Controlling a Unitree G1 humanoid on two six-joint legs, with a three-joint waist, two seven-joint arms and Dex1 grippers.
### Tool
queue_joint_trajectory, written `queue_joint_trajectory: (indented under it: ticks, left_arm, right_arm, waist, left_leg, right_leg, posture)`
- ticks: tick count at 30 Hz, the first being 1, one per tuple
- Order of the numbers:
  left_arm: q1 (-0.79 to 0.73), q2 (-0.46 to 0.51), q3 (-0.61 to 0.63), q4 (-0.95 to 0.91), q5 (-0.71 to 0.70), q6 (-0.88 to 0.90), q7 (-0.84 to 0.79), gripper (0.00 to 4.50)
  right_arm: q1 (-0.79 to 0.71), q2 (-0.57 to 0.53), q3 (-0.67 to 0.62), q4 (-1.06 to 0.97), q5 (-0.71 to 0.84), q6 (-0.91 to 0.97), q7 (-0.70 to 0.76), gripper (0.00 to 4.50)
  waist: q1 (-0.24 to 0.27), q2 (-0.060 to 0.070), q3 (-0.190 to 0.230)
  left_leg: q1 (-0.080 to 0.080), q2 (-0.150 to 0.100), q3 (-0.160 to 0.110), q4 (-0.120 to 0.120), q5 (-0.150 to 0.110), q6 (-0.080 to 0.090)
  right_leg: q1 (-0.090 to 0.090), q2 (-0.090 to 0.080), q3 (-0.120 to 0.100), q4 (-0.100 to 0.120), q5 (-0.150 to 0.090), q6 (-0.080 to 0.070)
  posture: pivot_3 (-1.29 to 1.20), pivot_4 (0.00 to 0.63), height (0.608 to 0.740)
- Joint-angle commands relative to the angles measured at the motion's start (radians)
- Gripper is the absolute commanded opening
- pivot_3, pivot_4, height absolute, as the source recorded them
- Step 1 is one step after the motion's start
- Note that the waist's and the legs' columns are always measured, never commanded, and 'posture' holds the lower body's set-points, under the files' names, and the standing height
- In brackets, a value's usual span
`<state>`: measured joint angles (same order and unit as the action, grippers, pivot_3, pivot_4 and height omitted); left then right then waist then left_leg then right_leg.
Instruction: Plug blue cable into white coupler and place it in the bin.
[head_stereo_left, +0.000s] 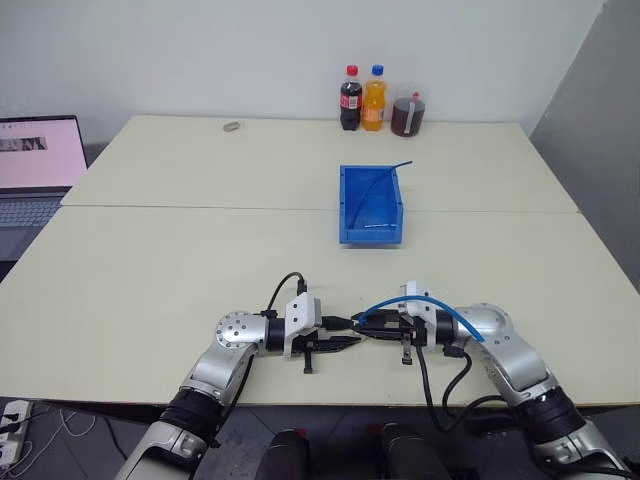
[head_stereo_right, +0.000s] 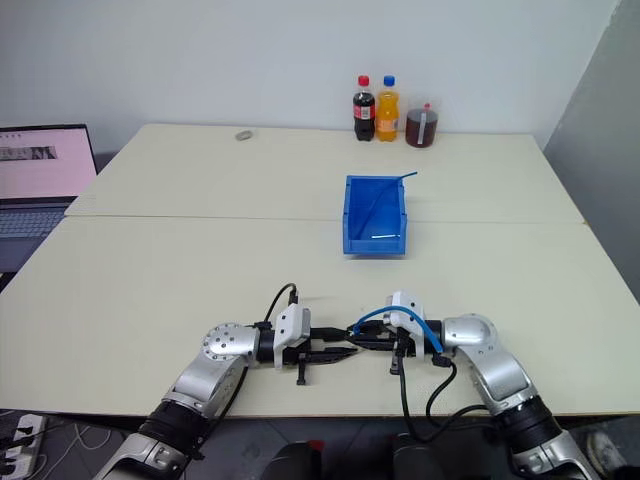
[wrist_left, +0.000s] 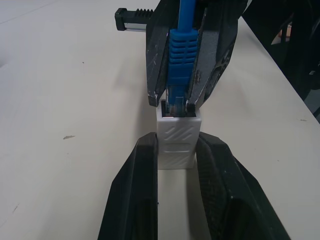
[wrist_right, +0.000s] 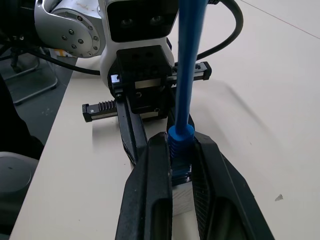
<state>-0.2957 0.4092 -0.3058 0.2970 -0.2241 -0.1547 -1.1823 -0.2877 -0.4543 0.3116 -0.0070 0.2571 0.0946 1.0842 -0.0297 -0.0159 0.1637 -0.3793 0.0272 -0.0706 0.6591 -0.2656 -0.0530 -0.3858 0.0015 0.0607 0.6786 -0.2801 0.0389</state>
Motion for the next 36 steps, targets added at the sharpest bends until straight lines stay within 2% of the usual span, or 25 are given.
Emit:
queue_joint_trajectory:
  ticks: [1,8,11,13,22,24,25,29,33,36]
  left_arm:
    - [0.040,0.021,-0.032,0.036,0.044,0.030,-0.024,0.77]
    - [0.062,0.010,-0.038,0.012,0.045,0.039,-0.005,0.77]
    - [0.064,0.014,-0.035,0.013,0.045,0.040,-0.005,0.77]
    - [0.064,0.015,-0.033,0.013,0.045,0.040,-0.006,0.77]
    - [0.061,-0.007,-0.014,0.011,0.046,0.053,0.055,0.77]
    - [0.063,-0.011,-0.009,0.008,0.043,0.052,0.062,1.48]
    - [0.063,-0.013,-0.008,0.007,0.039,0.060,0.060,1.60]
    - [0.060,-0.014,-0.004,-0.003,0.038,0.069,0.067,2.57]
    - [0.066,0.001,-0.008,-0.020,0.050,0.072,0.061,3.28]
    - [0.083,0.010,0.009,-0.041,0.053,0.061,0.080,3.28]
  right_arm:
    - [0.009,-0.004,0.027,0.079,-0.043,-0.011,0.017,0.23]
    - [-0.003,0.000,0.059,0.171,-0.087,-0.077,0.019,0.23]
    - [-0.001,-0.005,0.081,0.205,-0.115,-0.105,0.021,0.23]
    - [-0.001,-0.002,0.083,0.212,-0.113,-0.108,0.022,0.23]
    - [-0.024,-0.003,0.031,0.079,-0.021,0.008,0.025,0.23]
    - [-0.024,-0.003,0.026,0.053,-0.013,0.030,0.026,0.23]
    - [-0.025,-0.001,0.023,0.043,-0.009,0.040,0.025,0.23]
    - [-0.027,0.001,0.016,0.014,-0.002,0.062,0.020,0.23]
    - [-0.033,0.000,0.004,-0.011,0.010,0.085,0.017,0.23]
    - [-0.040,-0.007,-0.009,-0.038,0.024,0.110,0.018,0.22]
  waist:
    - [-0.001,0.000,-0.002]
    - [-0.002,-0.001,-0.006]
    - [-0.002,-0.001,-0.010]
    - [-0.002,-0.001,-0.013]
    - [-0.001,-0.001,-0.015]
    - [-0.001,-0.001,-0.015]
    - [-0.001,0.000,-0.014]
    - [-0.001,0.002,-0.013]
    - [-0.002,0.003,-0.012]
    - [-0.002,0.003,-0.011]
  left_leg:
    - [0.000,0.000,0.000,0.000,0.000,0.000]
    - [0.006,0.001,0.001,-0.003,0.000,0.000]
    - [0.019,0.001,0.005,-0.014,0.000,0.000]
    - [0.020,0.001,0.005,-0.015,0.000,0.000]
    - [0.020,0.001,0.004,-0.015,0.000,0.000]
    - [0.020,0.001,0.004,-0.015,0.000,0.000]
    - [0.020,0.001,0.004,-0.015,0.000,0.000]
    - [0.019,0.001,0.004,-0.015,0.000,0.000]
    - [0.018,0.001,0.004,-0.015,0.000,0.000]
    - [0.017,0.001,0.004,-0.016,0.000,0.000]
  right_leg:
    - [0.000,0.000,0.000,0.000,0.000,0.000]
    - [0.004,0.001,0.001,0.000,-0.001,-0.001]
    - [0.013,0.000,0.004,-0.005,-0.003,0.000]
    - [0.013,0.000,0.004,-0.005,-0.005,-0.001]
    - [0.013,0.000,0.004,-0.005,-0.005,-0.001]
    - [0.013,0.000,0.004,-0.005,-0.005,-0.001]
    - [0.013,0.000,0.004,-0.005,-0.005,-0.001]
    - [0.012,0.000,0.004,-0.005,-0.005,-0.001]
    - [0.012,0.000,0.004,-0.005,-0.005,-0.001]
    - [0.011,0.000,0.004,-0.006,-0.006,-0.001]
  posture:
    - [0.00,0.150,0.740]
    - [0.00,0.150,0.740]
    - [0.00,0.150,0.740]
    - [0.00,0.150,0.740]
    - [0.00,0.150,0.740]
    - [0.00,0.150,0.740]
    - [0.00,0.150,0.740]
    - [0.00,0.150,0.740]
    - [0.00,0.150,0.740]
    - [0.00,0.150,0.740]
